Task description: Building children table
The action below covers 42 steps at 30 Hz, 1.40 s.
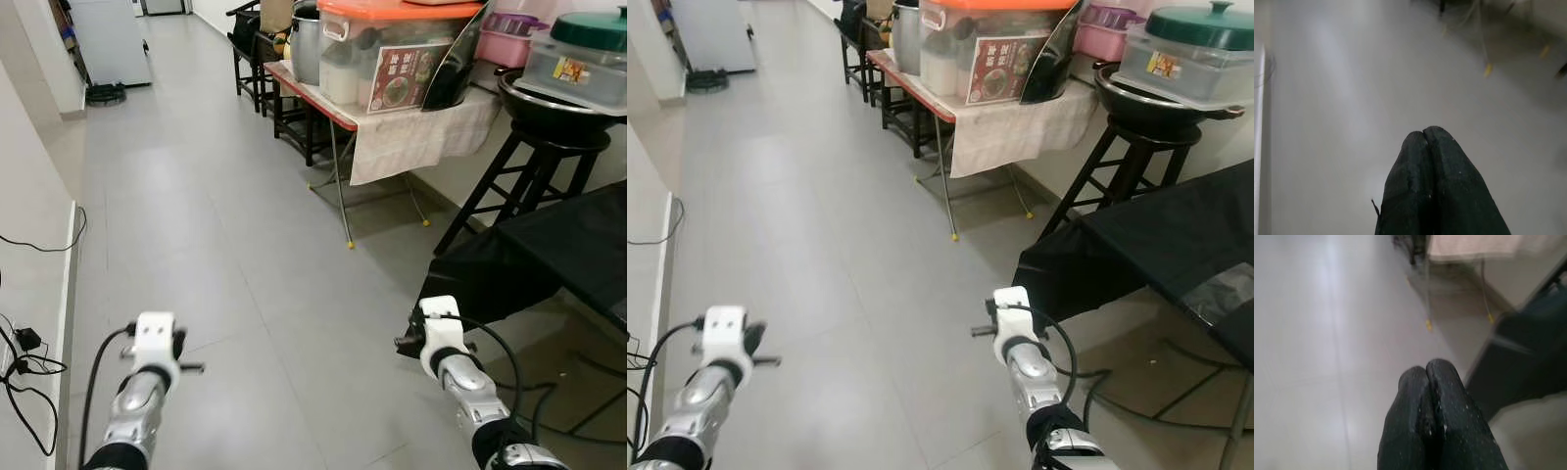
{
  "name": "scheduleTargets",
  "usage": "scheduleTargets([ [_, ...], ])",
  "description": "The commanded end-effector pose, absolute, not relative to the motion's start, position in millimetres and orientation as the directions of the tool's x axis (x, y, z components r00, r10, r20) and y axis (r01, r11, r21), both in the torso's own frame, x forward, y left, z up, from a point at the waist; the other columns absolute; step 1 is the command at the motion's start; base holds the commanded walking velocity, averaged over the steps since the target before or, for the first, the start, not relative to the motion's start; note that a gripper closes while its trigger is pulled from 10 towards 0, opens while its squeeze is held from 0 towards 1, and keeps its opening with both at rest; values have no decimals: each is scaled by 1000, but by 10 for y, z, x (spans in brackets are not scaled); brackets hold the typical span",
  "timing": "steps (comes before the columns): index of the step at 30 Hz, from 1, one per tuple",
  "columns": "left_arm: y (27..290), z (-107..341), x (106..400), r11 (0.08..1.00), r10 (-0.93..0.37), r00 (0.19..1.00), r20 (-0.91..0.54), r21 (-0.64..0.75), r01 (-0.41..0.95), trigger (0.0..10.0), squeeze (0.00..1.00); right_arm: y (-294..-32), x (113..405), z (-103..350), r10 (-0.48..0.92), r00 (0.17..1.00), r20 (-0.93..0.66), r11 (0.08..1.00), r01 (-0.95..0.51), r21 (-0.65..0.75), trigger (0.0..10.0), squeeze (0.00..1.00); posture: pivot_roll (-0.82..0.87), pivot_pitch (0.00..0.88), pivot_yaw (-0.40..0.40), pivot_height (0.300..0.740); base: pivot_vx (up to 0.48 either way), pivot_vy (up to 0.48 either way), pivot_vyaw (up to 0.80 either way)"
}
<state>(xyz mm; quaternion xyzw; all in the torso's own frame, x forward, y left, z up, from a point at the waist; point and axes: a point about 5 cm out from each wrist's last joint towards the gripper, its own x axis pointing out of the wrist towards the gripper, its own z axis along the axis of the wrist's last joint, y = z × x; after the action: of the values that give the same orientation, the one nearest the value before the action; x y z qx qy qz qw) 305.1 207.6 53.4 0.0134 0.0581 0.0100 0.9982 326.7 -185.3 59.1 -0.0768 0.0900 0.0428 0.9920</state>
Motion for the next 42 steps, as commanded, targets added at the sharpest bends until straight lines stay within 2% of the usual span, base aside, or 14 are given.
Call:
scheduleTargets([
  [1,1851,548,2983,999,-52,994,-97,10,53,10000,0,-1627,3213,643,166,976,-140,973,-185,-136,10000,0,-81,0,-7,740,0,0,0],
  [4,1771,617,2924,995,-88,995,-43,38,90,10000,0,-1474,3173,744,223,971,-82,957,-234,-171,10000,0,-85,0,9,740,0,0,0],
  [8,1739,641,2888,992,-106,994,-16,63,107,10000,0,-1443,3166,784,229,972,-51,951,-235,-200,10000,0,-82,0,16,740,0,0,0],
  [12,1785,616,2832,1000,8,1000,-8,9,-8,10000,0,-1472,3170,785,226,973,-39,954,-229,-194,10000,0,-91,0,18,740,0,0,0],
  [17,1819,757,2902,998,38,999,13,-53,-38,10000,0,-1510,3228,920,210,978,-9,964,-209,-163,10000,0,-91,0,3,740,0,0,0],
  [29,1780,701,2814,1000,14,998,-56,5,-13,10000,0,-1431,3111,861,221,973,-60,961,-228,-159,10000,0,-79,0,25,740,0,0,0],
  [30,1783,701,2810,1000,2,998,-60,10,-2,10000,0,-1423,3114,858,222,973,-61,963,-229,-142,10000,0,0,0,0,740,0,0,0],
  [32,1777,700,2801,1000,-10,998,-63,21,11,10000,0,-1416,3110,853,223,973,-62,966,-229,-123,10000,0,0,0,0,740,0,0,0],
  [33,1771,707,2786,999,-18,998,-64,28,20,10000,0,-1415,3095,857,223,973,-61,967,-228,-114,10000,0,-78,0,35,740,0,0,0],
  [42,1775,726,2735,1000,-16,997,-74,17,17,10000,0,-1408,3043,874,227,972,-66,967,-233,-101,10000,0,-74,0,30,740,0,0,0],
])
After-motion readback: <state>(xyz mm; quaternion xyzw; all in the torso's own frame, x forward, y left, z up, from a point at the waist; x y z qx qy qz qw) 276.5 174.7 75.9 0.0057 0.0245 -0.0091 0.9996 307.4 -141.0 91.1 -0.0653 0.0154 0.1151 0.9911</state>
